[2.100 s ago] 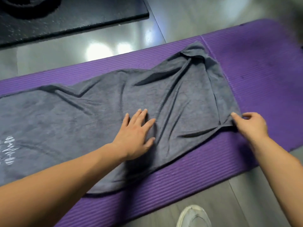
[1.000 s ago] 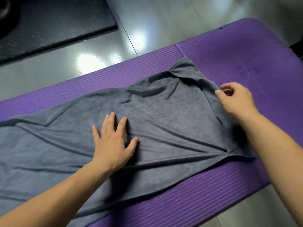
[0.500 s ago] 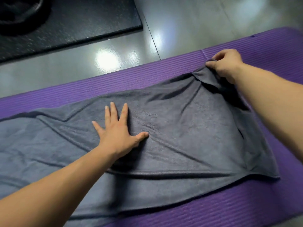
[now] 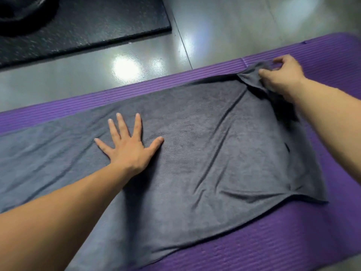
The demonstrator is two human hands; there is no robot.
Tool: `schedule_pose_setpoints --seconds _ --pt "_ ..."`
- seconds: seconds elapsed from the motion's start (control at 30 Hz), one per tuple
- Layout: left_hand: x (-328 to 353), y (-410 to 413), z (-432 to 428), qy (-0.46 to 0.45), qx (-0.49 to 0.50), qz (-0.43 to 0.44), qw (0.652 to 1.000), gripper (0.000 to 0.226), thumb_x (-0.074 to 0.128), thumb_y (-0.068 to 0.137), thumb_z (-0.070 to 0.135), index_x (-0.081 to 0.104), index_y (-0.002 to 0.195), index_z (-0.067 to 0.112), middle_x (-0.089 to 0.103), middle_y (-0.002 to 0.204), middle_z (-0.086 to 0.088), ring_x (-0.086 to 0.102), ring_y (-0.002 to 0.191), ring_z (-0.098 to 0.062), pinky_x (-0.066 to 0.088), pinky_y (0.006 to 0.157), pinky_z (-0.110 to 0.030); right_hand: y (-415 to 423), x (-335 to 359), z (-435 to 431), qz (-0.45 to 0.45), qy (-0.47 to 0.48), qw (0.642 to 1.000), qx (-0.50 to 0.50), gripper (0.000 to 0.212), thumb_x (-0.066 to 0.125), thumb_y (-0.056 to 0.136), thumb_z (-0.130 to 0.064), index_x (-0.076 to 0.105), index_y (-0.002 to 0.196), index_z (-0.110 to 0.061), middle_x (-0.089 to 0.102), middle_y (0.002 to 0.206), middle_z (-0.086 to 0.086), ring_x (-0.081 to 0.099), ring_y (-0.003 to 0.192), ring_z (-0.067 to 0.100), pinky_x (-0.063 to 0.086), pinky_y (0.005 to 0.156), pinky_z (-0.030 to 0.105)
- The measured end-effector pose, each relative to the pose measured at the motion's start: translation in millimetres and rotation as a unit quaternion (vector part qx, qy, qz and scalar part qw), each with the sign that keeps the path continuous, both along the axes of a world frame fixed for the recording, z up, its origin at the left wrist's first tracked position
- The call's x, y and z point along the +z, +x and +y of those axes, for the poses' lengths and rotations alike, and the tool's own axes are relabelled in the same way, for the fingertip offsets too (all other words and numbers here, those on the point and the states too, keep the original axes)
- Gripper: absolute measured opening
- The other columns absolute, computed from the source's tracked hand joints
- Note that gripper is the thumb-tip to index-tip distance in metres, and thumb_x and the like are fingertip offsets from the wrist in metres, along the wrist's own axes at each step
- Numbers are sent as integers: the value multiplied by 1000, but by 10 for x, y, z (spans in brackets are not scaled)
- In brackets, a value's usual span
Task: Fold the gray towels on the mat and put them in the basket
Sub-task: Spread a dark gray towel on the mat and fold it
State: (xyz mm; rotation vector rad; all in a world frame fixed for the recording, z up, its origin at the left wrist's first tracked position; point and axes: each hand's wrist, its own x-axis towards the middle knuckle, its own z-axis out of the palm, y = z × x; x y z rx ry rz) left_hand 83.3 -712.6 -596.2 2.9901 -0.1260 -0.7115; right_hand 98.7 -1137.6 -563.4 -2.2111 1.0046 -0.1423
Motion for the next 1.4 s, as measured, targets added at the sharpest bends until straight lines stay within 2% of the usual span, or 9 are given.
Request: schedule_pose_setpoints --seconds 0.33,0.47,0.6,0.7,0.83,1.1,1.2,1.3,1.4 --pt "60 -39 -19 -5 -12 2 1000 96 24 83 88 -9 159 40 -28 166 -7 -28 152 -27 -13 115 -71 -2352 48 279 142 -81 982 -88 36 71 84 -48 65 93 -14 68 100 17 63 99 37 48 88 42" --pt "170 -473 -245 -69 -130 -27 989 76 34 97 67 10 161 34 -21 168 -6 -23 154 -21 -11 119 -64 -2981 -41 527 248 -16 956 -155 60 69 81 -64 63 109 -11 64 114 22 61 108 42 48 90 45" --pt "199 -1083 -492 -84 -249 32 964 78 22 93 71 11 161 35 -23 168 -6 -25 153 -22 -9 121 -62 -3109 -44 622 182 53 956 -225 47 73 78 -59 67 84 -12 71 87 10 66 88 33 49 76 39" --pt "253 -1346 -608 -70 -298 56 950 95 1 75 72 10 161 34 -19 168 -7 -23 154 -24 -7 123 -57 -3112 -93 634 123 97 958 -241 33 82 77 -40 64 69 -14 69 64 7 69 76 39 59 75 51" --pt "362 -1498 -713 -71 -334 56 938 93 5 75 66 14 161 30 -12 169 -10 -17 156 -26 -2 125 -53 -3166 -175 527 148 85 955 -241 66 66 46 -77 60 81 -22 72 76 4 71 75 30 60 76 47" --pt "345 -1492 -805 -18 -371 50 927 76 31 94 60 5 161 35 -18 168 -12 -20 155 -28 -4 122 -62 -3244 -138 586 23 92 943 -320 27 84 71 -15 59 78 -23 67 72 2 69 75 31 59 79 52" --pt "360 -1477 -851 -52 -367 -5 929 71 33 86 60 42 150 29 20 165 -20 20 152 -37 20 120 -58 -3426 -138 563 50 86 949 -298 30 85 74 -16 57 81 -23 65 69 -1 67 75 28 57 83 47" --pt "343 -1404 -1055 -156 -364 -73 915 55 40 83 50 62 123 19 54 134 -12 53 120 -35 46 98 -46 -3379 -166 517 43 81 954 -286 29 84 77 -25 58 90 -24 65 70 -4 65 76 23 55 85 43" --pt "505 -1315 -1497 -271 -234 34 933 33 50 93 32 64 119 17 66 112 -2 61 103 -25 51 91 -38 -3268 -176 503 41 44 961 -271 23 77 82 -32 59 94 -24 63 79 -3 62 83 25 51 81 37"
